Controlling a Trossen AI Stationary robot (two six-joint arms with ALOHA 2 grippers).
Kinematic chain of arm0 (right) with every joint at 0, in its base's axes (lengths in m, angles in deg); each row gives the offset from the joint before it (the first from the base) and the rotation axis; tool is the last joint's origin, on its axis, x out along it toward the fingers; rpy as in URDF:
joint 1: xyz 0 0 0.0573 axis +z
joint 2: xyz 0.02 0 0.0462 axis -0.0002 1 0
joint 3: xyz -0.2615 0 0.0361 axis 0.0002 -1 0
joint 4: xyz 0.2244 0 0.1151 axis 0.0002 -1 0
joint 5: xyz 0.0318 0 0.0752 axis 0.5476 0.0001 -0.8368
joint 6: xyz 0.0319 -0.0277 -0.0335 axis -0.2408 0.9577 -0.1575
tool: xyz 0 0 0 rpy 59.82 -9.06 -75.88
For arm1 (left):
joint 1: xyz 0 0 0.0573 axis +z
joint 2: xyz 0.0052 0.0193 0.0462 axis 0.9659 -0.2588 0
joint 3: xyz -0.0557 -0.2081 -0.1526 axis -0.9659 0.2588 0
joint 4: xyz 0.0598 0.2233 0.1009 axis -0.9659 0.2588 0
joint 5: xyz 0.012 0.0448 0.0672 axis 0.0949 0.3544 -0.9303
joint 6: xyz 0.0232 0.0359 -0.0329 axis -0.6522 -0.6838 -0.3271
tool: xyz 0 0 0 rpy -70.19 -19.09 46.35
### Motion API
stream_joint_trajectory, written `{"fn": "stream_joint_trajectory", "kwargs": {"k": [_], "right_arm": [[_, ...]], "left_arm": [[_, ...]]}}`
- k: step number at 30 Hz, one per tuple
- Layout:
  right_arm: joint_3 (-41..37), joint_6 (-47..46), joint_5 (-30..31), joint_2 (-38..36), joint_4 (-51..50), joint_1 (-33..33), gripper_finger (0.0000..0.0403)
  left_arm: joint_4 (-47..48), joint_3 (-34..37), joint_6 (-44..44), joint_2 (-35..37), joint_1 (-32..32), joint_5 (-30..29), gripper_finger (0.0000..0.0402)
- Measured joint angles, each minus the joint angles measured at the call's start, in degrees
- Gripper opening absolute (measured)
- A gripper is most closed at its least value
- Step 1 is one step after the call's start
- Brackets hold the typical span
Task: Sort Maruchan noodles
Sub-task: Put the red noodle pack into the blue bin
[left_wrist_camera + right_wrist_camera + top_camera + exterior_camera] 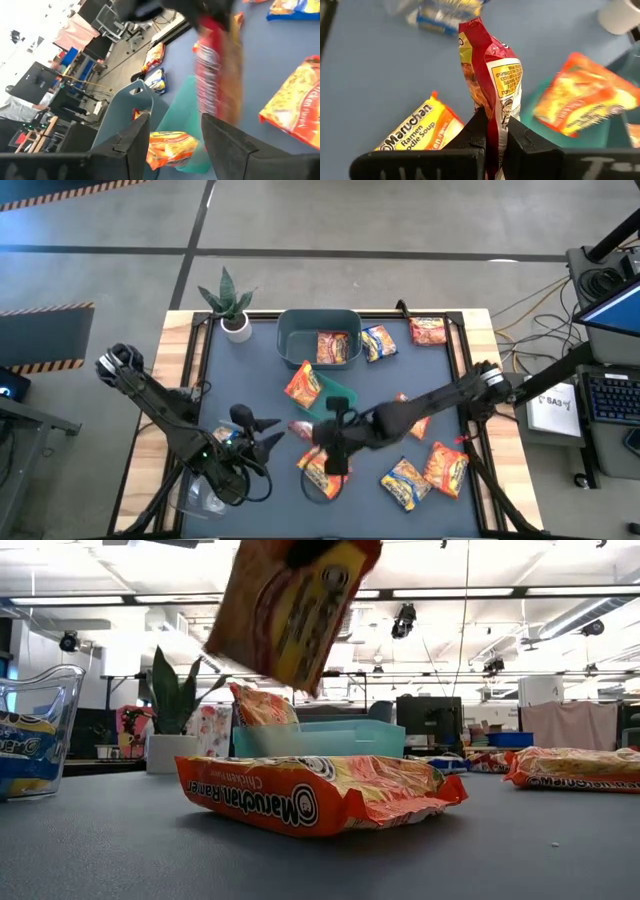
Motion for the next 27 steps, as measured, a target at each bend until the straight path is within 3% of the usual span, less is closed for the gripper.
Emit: {"fn": "stream_joint_trajectory", "kwargs": {"k": [6,12,20,27], "right_arm": [[0.1,-0.8,-3.0,-8.8,-1.9,-8.6,0.0016],[-0.4,-2.0,-7.8,-14.2,0.7,-22.6,0.0016],[-3.4,-8.8,-23.4,-10.2,9.8,-40.8,0.0017],[-8.1,-17.3,-25.0,-4.4,20.3,-45.5,0.0017]], "left_arm": [[-0.1,4.4,-0.9,5.8,1.3,-0.2,0.0155],[-0.7,7.2,-4.3,10.3,5.4,-1.9,0.015],[0.1,11.3,-4.5,12.2,10.6,-7.0,0.0146],[0.2,14.0,-4.2,13.9,10.3,-8.2,0.0146]]}}
